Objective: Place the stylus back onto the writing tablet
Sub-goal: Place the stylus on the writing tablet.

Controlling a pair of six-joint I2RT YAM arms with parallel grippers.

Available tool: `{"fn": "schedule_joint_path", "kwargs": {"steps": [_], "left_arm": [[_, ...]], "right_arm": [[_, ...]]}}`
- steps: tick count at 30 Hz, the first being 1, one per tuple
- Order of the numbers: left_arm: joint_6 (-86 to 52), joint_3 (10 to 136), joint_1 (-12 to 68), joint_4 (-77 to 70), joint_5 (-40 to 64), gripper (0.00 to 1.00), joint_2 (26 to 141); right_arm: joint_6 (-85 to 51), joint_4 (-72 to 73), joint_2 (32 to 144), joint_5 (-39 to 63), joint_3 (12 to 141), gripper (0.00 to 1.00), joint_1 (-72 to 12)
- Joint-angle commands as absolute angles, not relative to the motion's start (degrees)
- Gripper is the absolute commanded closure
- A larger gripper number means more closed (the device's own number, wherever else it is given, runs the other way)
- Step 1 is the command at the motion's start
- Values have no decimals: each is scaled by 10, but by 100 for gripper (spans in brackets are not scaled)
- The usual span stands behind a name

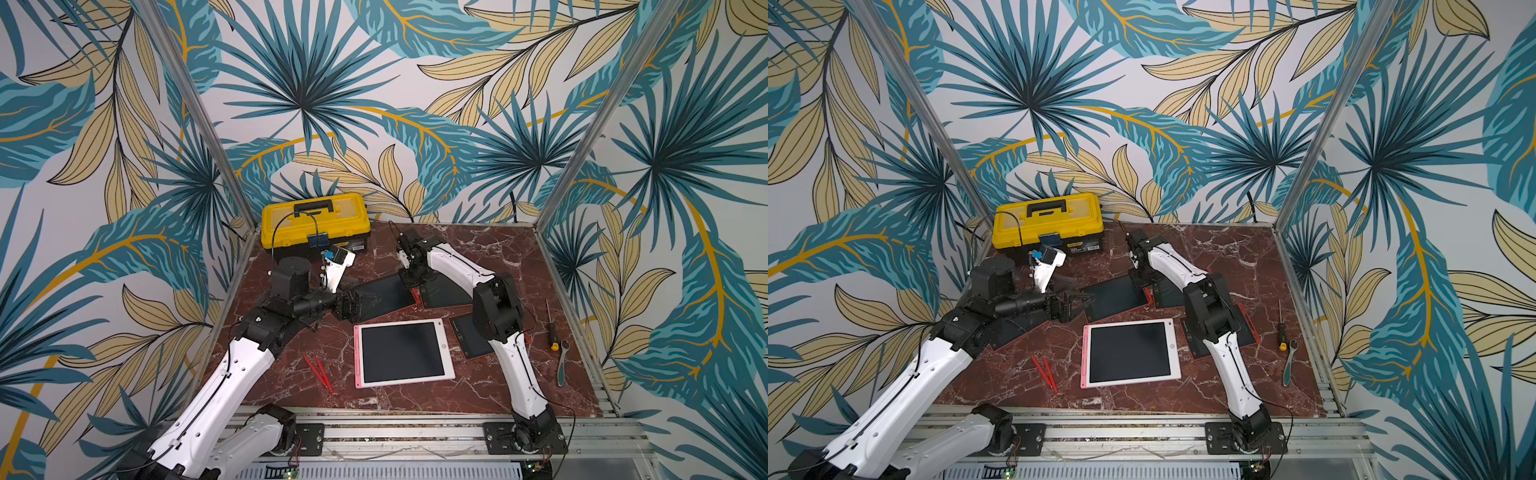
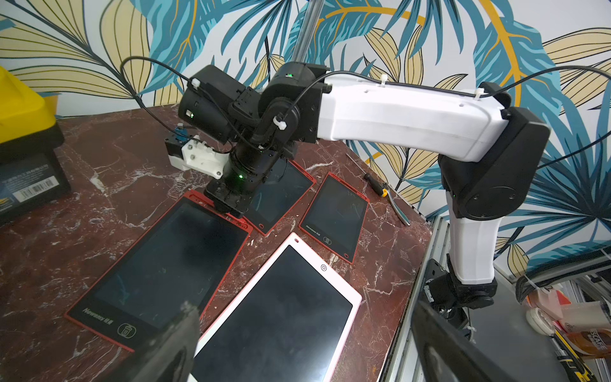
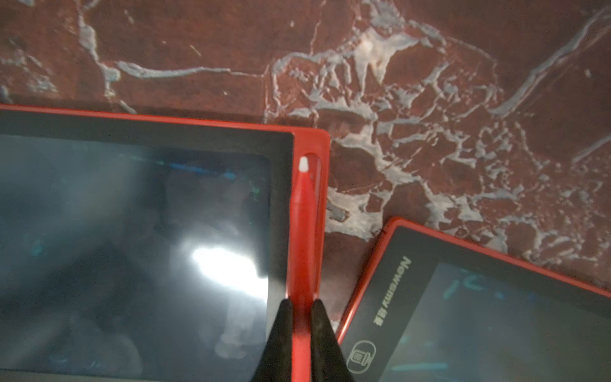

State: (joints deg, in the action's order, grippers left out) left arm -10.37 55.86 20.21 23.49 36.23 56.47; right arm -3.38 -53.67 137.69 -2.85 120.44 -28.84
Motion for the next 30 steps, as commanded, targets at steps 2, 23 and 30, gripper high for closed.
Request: {"fn": "schedule_joint_path", "kwargs": {"steps": [2,23,30], "left_arm": [[-95,555,202,240,366,0,559],[-95,555,202,242,366,0,560],[-95,556,201,242,367,0,560]], "right_arm": [[-49,-533,1389,-38,1210,89,-286],[-59,-512,1371,-24,1166,87,-287],[-63,-502,1360,-24,1144,86,-286]]}}
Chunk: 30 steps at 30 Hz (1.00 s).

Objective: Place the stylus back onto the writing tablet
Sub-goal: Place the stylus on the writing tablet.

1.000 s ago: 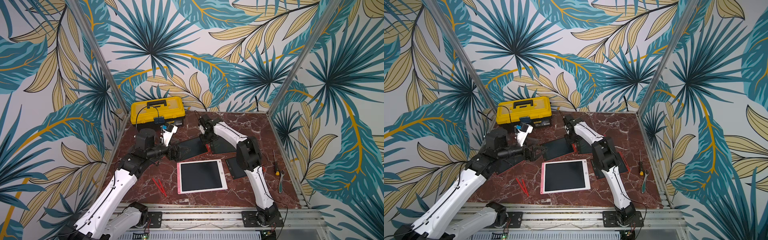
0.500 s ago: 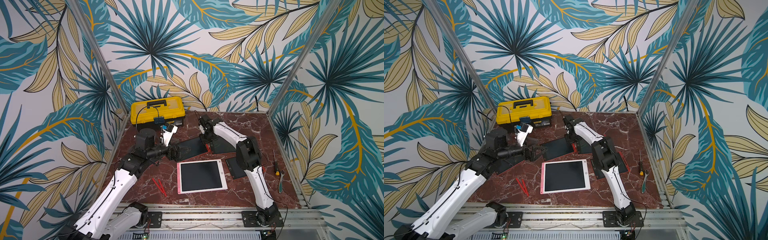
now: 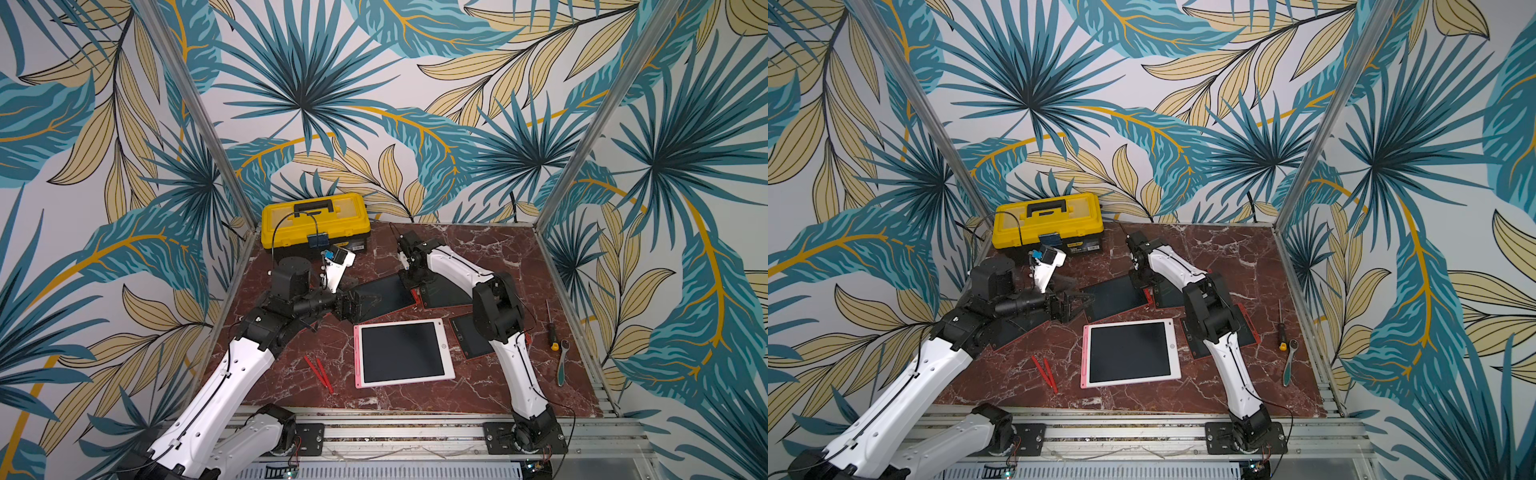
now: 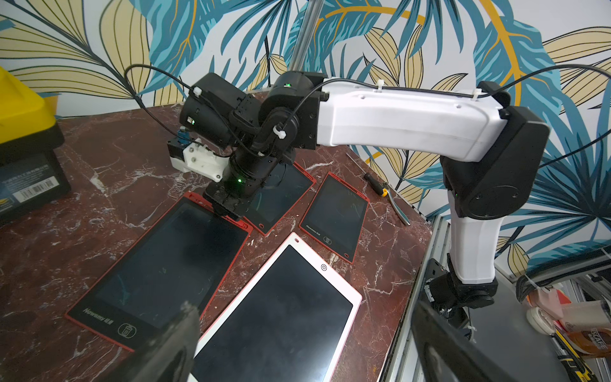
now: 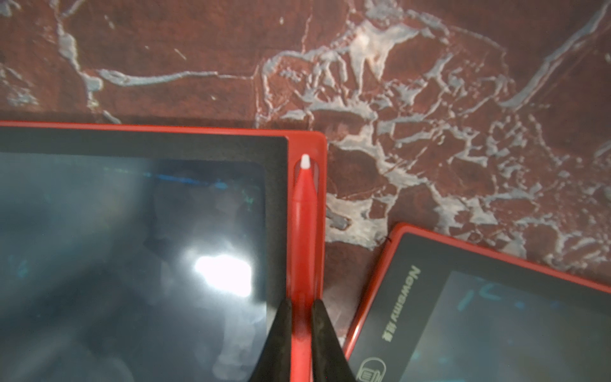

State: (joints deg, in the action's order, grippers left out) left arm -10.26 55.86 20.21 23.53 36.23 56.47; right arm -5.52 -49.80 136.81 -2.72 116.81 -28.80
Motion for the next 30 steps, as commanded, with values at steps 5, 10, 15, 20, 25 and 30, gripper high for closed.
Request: {"fn": "schedule_joint_path", "kwargs": {"steps": [5,10,15,20,25,30], "left_arm": [[-95,556,202,242,367,0,559],[-95,556,202,242,367,0,558],[-95,556,202,242,367,0,558],[-95,555,202,243,367,0,557],[-97,551,202,243,369,0,557],[-95,551,202,247,364,0,555]], "right_arm": [[-64,-501,1358,-24,1141,83,-286],[-64,-501,1355,-25,1140,83,-286],[-66,-502,1353,-25,1142,82,-286],[-97,-491,1336,-25,1132,80,-287],[-117,-466,1313,-23,1112,78,-286],[-125,-455,1297,-11,1106,78,-286]]}}
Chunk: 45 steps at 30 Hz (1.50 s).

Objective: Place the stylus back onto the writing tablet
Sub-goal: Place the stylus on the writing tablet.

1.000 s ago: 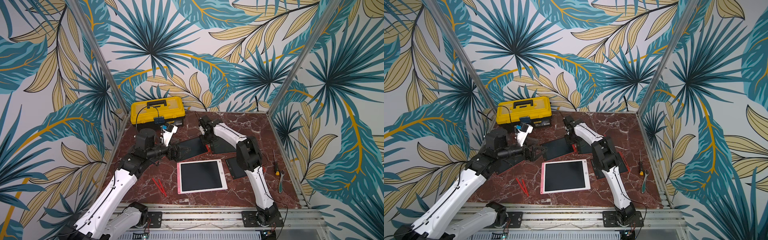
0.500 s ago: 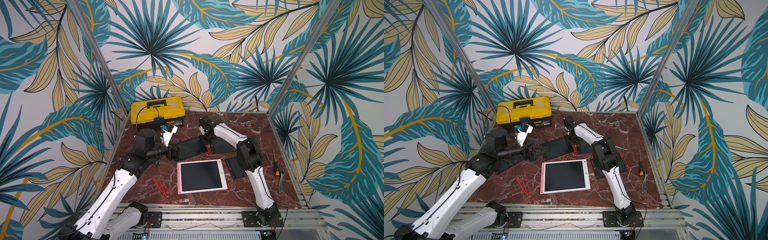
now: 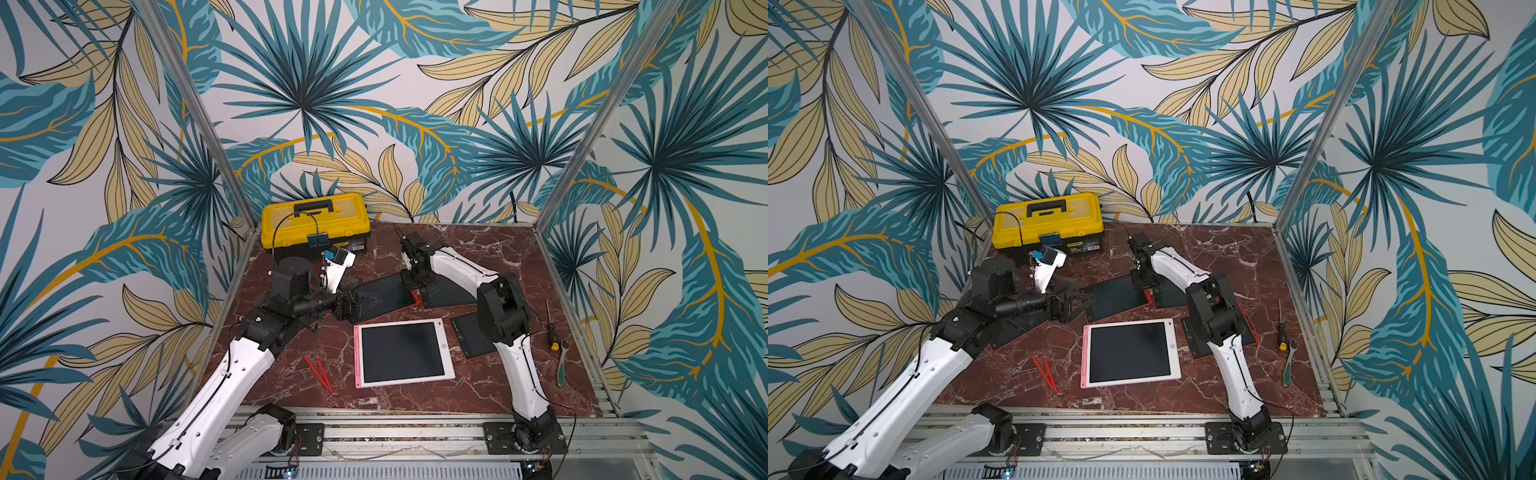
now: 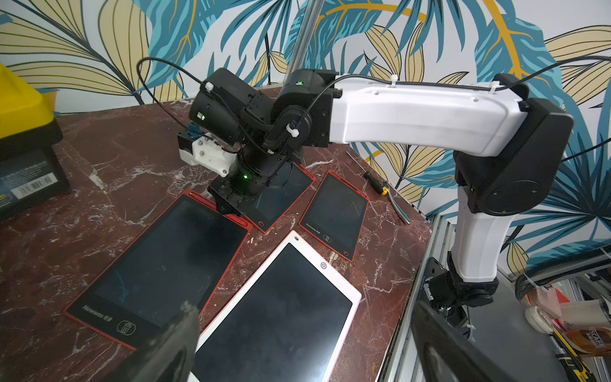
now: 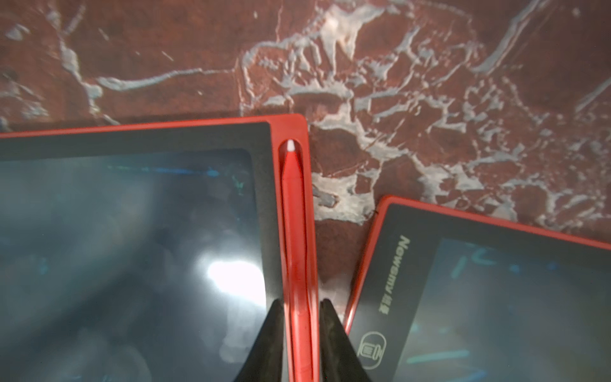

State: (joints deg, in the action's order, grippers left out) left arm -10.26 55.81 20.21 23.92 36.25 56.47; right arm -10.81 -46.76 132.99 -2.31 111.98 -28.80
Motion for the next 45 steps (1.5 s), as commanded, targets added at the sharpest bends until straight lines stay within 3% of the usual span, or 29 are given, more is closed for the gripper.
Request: {"fn": "schedule_joint_path", "kwargs": {"steps": [1,14,45], "left_arm": [[-95,551,202,247,363,0,554],[-94,550,202,247,367,0,555],[-90,547,201,250,360,0,546]], "right_arm": [[-126,-451,1294,-11,1104,78,-286],[-153,-440,1309,-17,1112,100,-286],[-136,-479,1373,-39,1156,100,-286]]}}
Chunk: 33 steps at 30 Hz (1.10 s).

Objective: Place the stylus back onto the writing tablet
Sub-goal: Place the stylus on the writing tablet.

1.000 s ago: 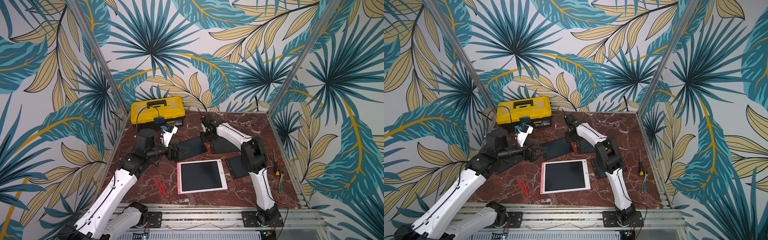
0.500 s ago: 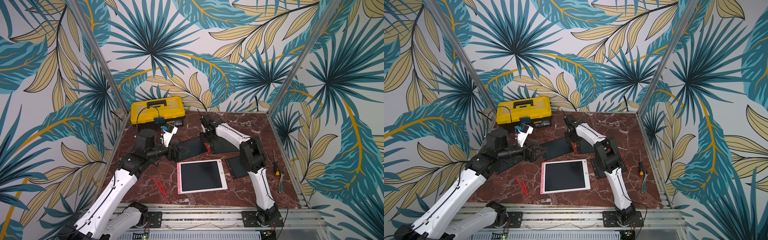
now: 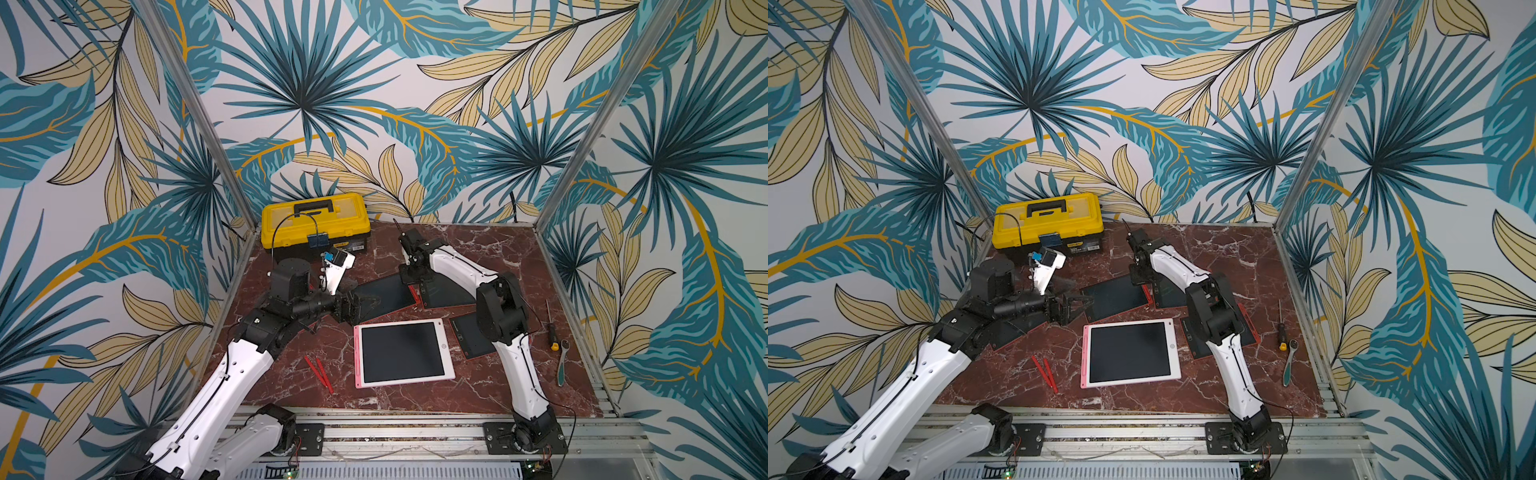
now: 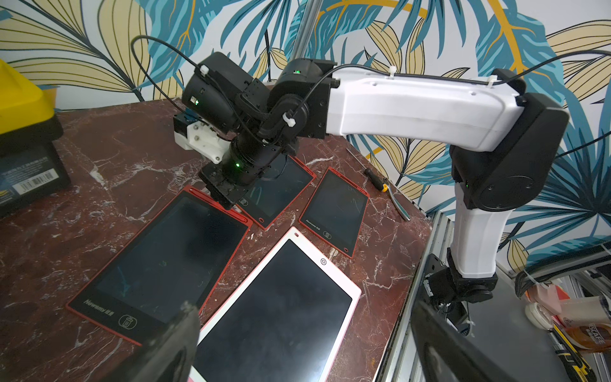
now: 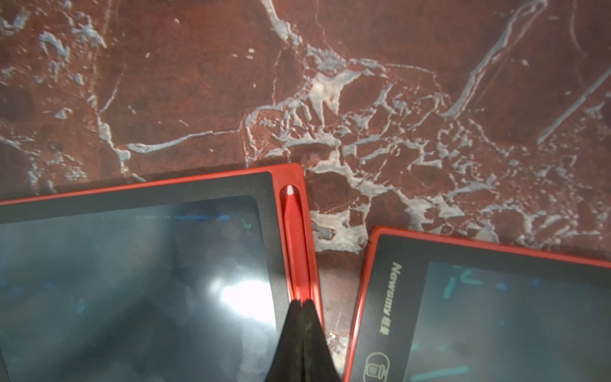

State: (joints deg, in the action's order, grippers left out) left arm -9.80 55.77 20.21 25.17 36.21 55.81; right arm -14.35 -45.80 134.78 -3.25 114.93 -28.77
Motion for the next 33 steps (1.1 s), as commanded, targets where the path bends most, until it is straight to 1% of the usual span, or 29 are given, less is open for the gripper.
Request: {"fn": "schedule_joint_path", "kwargs": {"steps": [1,8,21,25,30,33], "left_arm": [[-90,548,202,251,361,0,546],[-90,548,202,252,361,0,547],[-90,548,202,253,360,0,546],[-89,548,202,254,358,0,548],[-89,544,201,254,352,0,547],[-93,541,202,253,340,0,552]], "right_arm": [[-135,-479,1374,-38,1156,100,-285],[-134,-484,1385,-28,1156,100,-286],[-139,-497,1393,-44,1153,100,-286],[-152,-512,1393,-74,1157,100,-288],[-162,-484,1367,-40,1138,100,-288],[-165,-471,1344,-13,1135,98,-288]]}}
